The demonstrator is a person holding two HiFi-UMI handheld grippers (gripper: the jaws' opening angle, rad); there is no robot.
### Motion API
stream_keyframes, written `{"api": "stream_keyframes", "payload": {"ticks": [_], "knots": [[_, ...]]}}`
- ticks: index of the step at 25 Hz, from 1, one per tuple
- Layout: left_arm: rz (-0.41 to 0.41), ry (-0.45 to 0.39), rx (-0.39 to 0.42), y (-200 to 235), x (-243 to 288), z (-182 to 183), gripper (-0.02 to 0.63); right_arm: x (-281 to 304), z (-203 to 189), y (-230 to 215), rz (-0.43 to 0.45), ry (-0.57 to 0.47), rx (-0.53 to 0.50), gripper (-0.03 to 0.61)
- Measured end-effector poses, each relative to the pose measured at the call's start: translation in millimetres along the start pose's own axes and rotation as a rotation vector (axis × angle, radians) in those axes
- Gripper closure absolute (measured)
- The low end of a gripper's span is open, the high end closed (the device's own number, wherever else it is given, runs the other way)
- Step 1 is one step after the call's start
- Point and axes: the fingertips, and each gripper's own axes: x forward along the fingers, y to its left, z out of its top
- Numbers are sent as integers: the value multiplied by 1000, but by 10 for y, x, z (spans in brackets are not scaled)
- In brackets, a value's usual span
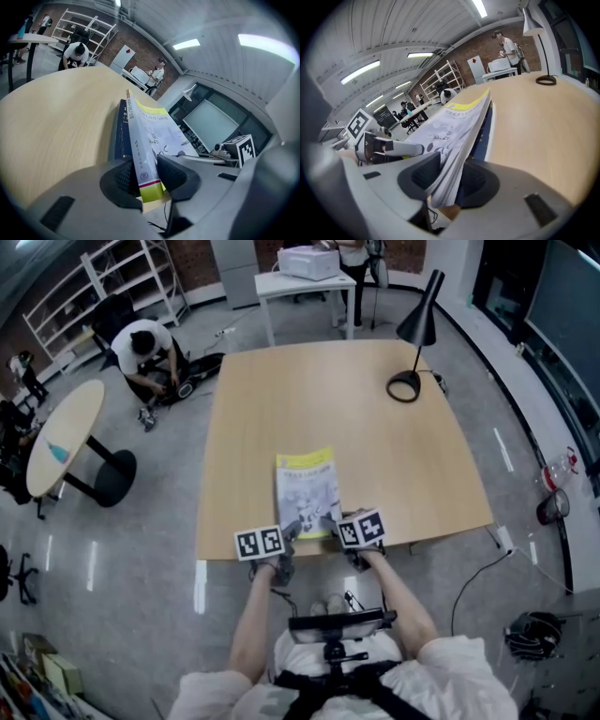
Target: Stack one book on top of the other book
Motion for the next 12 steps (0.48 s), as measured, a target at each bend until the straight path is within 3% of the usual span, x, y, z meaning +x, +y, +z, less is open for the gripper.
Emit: {"api": "stream_keyframes", "payload": {"ticks": [12], "knots": [[20, 6, 3, -9, 14, 8, 515, -14, -38, -132, -132, -6, -13, 386]]}}
